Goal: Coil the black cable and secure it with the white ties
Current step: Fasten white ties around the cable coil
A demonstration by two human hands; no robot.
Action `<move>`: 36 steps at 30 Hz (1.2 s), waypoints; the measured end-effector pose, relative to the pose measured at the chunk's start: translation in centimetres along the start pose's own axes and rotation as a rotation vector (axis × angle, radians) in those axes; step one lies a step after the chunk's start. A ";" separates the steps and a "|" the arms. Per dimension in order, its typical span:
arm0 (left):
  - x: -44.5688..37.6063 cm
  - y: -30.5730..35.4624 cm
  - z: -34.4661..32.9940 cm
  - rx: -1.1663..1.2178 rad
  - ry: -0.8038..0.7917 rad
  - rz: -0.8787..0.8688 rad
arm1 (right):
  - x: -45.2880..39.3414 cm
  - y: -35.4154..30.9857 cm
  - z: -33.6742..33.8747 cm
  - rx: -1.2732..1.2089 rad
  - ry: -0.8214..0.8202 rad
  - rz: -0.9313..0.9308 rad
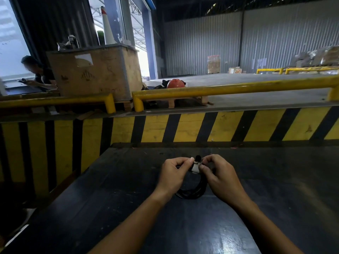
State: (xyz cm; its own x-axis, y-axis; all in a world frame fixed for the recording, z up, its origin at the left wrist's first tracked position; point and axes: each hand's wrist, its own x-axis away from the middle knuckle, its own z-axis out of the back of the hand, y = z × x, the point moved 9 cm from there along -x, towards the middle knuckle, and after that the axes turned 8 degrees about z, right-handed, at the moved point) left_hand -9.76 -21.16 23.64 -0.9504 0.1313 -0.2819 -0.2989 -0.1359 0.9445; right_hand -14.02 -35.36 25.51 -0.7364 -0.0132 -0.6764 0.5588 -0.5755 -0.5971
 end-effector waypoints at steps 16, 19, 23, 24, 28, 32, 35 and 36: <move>1.8 -3.7 -0.8 0.001 -0.084 0.059 | 3.0 3.5 -2.2 -0.273 0.161 -0.216; 2.5 -5.7 -0.5 0.021 -0.069 0.154 | 4.6 4.5 -3.4 -0.365 0.136 -0.274; 3.9 -8.4 0.1 0.125 -0.059 0.261 | 6.5 5.4 -4.1 -0.429 0.155 -0.314; 4.5 -8.9 0.0 0.153 -0.079 0.280 | 7.0 5.8 -4.0 -0.470 0.191 -0.345; 7.3 -12.9 -0.7 0.314 -0.134 0.501 | 9.2 7.9 -5.2 -0.731 0.290 -0.538; 10.1 -16.7 -0.3 0.484 -0.051 0.731 | 13.0 10.2 -7.4 -0.828 0.242 -0.785; 11.7 -18.6 1.2 0.518 0.032 0.791 | 17.4 12.8 -8.8 -0.717 0.161 -0.953; 12.3 -19.2 1.9 0.491 0.063 0.813 | 18.9 13.6 -9.2 -0.661 0.119 -0.998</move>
State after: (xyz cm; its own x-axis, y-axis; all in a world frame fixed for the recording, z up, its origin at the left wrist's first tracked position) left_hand -15.50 -15.07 2.35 -0.8586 0.1234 0.4975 0.5116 0.2676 0.8165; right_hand -16.87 -35.86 0.61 -0.9354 0.2951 0.1948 -0.1241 0.2418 -0.9624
